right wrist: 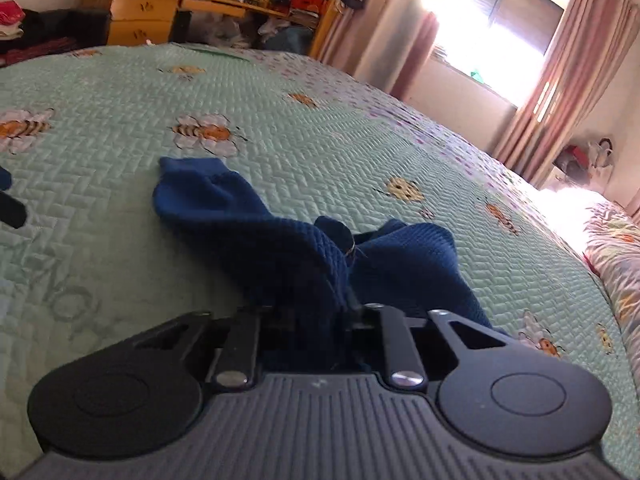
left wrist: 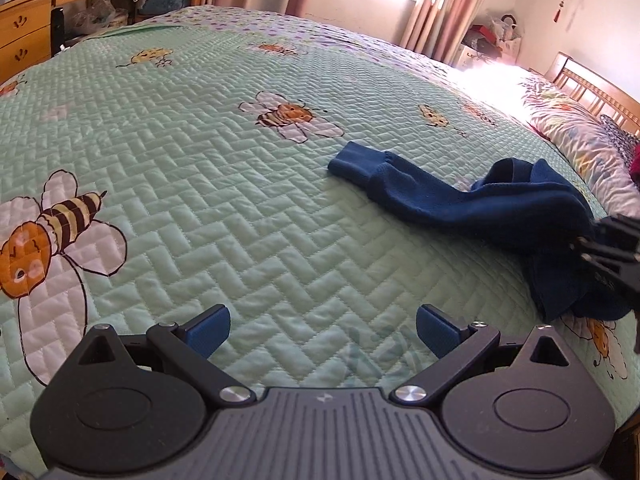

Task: Fold clothes

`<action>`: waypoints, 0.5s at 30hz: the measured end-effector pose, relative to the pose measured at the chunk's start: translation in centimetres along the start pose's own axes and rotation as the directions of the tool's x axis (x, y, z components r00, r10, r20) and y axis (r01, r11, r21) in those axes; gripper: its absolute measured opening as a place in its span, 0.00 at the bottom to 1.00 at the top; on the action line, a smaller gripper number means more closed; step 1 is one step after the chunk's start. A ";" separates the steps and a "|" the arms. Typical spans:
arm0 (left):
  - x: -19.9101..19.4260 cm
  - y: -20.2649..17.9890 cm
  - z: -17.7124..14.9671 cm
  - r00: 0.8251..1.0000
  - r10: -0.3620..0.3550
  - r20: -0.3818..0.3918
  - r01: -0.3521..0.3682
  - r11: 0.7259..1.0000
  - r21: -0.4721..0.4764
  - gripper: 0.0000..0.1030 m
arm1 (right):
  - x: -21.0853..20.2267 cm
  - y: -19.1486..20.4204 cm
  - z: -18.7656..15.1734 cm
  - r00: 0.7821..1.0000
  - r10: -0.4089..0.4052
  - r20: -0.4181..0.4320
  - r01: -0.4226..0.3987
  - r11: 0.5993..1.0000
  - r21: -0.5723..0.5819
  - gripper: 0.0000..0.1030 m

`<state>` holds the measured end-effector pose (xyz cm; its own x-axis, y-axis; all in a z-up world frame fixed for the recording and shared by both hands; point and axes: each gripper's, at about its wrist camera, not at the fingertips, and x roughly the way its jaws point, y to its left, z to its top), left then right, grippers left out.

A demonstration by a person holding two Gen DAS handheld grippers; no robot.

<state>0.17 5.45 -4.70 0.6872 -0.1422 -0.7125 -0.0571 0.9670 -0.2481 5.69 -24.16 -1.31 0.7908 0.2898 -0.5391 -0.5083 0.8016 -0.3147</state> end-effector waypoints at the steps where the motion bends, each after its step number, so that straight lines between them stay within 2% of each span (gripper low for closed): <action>1: 0.0 0.2 0.1 1.000 0.002 0.001 -0.002 1.000 -0.006 0.97 | -1.3 1.0 -0.5 0.999 0.021 0.033 -0.021 1.000 -0.009 0.19; 6: -0.4 0.3 0.2 1.000 0.010 0.005 -0.010 1.000 -0.027 0.97 | -9.3 4.8 -3.5 0.981 0.138 0.137 -0.145 0.989 0.039 0.19; 7: -0.5 0.2 0.3 1.000 0.011 0.004 -0.011 1.000 -0.029 0.97 | -10.9 5.2 -4.0 0.976 0.151 0.157 -0.161 0.986 0.054 0.19; 8: -0.6 0.0 0.3 1.000 0.010 0.003 -0.010 0.999 -0.030 0.97 | -12.4 4.9 -4.3 0.975 0.128 0.182 -0.144 0.986 0.080 0.19; 10: -0.8 -0.5 0.2 1.000 0.008 0.001 -0.008 1.000 -0.025 0.97 | -15.2 2.6 -4.4 0.969 0.029 0.246 -0.074 0.982 0.174 0.19; 12: -1.1 -1.3 0.1 1.000 0.004 0.001 -0.004 1.000 -0.010 0.97 | -17.3 -1.4 -4.7 0.949 -0.128 0.289 0.030 0.947 0.321 0.19; 14: -1.6 -2.0 -0.2 1.000 -0.001 0.006 0.001 1.000 0.015 0.97 | -19.0 -6.3 -5.4 0.905 -0.311 0.290 0.138 0.859 0.492 0.19; 15: -1.8 -2.4 -0.3 1.000 -0.002 0.009 0.002 1.000 0.027 0.97 | -19.4 -9.3 -6.4 0.882 -0.394 0.257 0.181 0.789 0.587 0.19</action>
<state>-1.18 3.34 -3.00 0.6938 -0.1423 -0.7060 -0.0361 0.9722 -0.2314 -7.07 -40.61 7.08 0.9858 0.0740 -0.1508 -0.0572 0.9920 0.1127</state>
